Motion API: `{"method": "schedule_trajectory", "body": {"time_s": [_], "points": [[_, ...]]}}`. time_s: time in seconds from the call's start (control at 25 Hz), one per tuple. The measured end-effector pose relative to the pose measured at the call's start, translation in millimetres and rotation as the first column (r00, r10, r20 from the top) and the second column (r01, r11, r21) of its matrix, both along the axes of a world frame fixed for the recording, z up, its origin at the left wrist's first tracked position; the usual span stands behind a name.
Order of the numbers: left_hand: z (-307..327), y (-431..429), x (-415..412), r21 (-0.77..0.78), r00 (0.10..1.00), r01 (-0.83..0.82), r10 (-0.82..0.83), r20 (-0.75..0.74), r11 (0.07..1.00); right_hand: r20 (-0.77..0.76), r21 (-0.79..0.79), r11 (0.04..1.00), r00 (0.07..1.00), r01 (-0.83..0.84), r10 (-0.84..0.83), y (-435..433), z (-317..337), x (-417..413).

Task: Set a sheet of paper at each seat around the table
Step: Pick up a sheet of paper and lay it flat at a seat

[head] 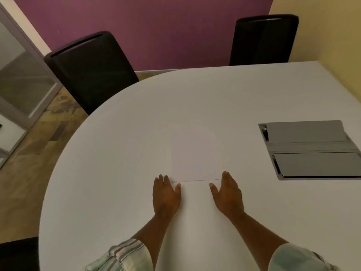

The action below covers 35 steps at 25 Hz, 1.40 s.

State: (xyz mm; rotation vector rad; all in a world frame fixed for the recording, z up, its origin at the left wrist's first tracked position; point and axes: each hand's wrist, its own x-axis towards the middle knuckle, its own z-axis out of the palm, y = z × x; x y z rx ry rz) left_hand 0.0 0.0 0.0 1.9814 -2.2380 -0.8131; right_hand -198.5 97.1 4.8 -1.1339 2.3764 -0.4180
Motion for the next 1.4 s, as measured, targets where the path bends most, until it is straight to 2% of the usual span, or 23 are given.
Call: {"method": "schedule_trajectory", "body": {"time_s": [0.16, 0.44, 0.72, 0.84, 0.92, 1.04, 1.12, 1.4], "points": [[-23.7, -39.1, -14.7, 0.05, 0.997, -0.067, 0.068, -0.024, 0.997, -0.004, 0.044, 0.998, 0.999, -0.047, 0.048, -39.9, -25.3, -15.0], [-39.9, -46.3, -38.5, 0.057, 0.994, -0.107, 0.108, -0.009, 0.993, -0.159, 0.2, 0.98, 0.986, -0.014, 0.047, -63.6, -52.4, -1.8], [-33.0, -52.4, -51.4, 0.068, 0.953, -0.211, 0.221, -0.206, 0.975, -0.187, 0.236, 0.972, 0.981, 0.0, 0.045, -66.1, -55.4, 3.2], [-27.0, -63.0, -62.9, 0.014, 0.944, -0.239, 0.236, -0.23, 0.971, -0.181, 0.234, 0.972, 0.983, 0.004, 0.04, -65.5, -56.3, 3.2], [-21.3, -77.9, -71.0, 0.067, 0.925, -0.275, 0.283, -0.252, 0.959, -0.18, 0.229, 0.973, 0.983, 0.003, 0.039, -66.2, -56.8, 3.5], [-17.1, -102.6, -79.7, 0.23, 0.794, -0.341, 0.41, -0.449, 0.912, -0.185, 0.213, 0.977, 0.982, 0.004, 0.037, -64.7, -58.5, 2.6], [-15.1, -116.9, -82.3, 0.246, 0.748, -0.364, 0.44, -0.497, 0.898, -0.186, 0.21, 0.978, 0.982, 0.004, 0.036, -64.3, -59.3, 2.1], [-20.1, -145.2, -88.5, 0.177, 0.788, -0.327, 0.371, -0.492, 0.928, -0.155, 0.199, 0.98, 0.988, 0.007, 0.024, -63.4, -60.9, 1.2]]}}
